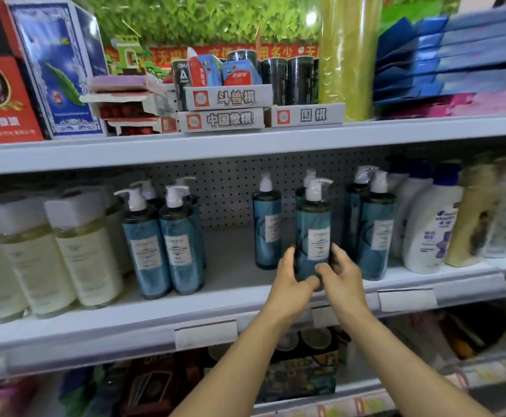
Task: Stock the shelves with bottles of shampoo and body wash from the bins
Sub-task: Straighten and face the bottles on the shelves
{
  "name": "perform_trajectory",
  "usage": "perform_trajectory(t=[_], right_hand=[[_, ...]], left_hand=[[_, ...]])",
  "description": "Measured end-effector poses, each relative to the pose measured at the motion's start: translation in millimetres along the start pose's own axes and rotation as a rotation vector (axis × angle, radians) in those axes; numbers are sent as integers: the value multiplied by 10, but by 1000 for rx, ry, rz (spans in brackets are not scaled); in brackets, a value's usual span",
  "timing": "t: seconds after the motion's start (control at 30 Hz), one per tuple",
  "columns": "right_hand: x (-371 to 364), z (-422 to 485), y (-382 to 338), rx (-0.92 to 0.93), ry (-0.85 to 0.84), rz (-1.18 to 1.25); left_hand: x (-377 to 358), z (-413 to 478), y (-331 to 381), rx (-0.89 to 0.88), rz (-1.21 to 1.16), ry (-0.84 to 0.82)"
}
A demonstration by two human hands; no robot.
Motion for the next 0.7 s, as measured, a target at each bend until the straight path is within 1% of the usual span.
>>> perform_trajectory(t=[0.13, 0.23, 0.4, 0.47, 0.6, 0.7], right_hand=[[-332, -87, -120, 46, -94, 23], [-551, -131, -217, 86, -137, 30], [-634, -128, -271, 76, -144, 62], [-637, -99, -295, 77, -164, 69], [-700, -4, -382, 62, -282, 126], [-745, 75, -511, 95, -359, 121]], left_hand=[[313, -56, -42, -21, -19, 72], [512, -35, -24, -17, -27, 90], [594, -32, -33, -16, -13, 71], [607, -30, -22, -24, -18, 90], [663, 2, -42, 12, -86, 172], [698, -10, -5, 44, -150, 208]])
Point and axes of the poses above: each hand's wrist, its own z-axis towards the middle knuckle, its own x-axis out of the back of the hand, y = z × x, the point moved 10 cm from there along z, towards the middle knuckle, and after that the axes turned 7 degrees about -z, right-handed, at the moved point
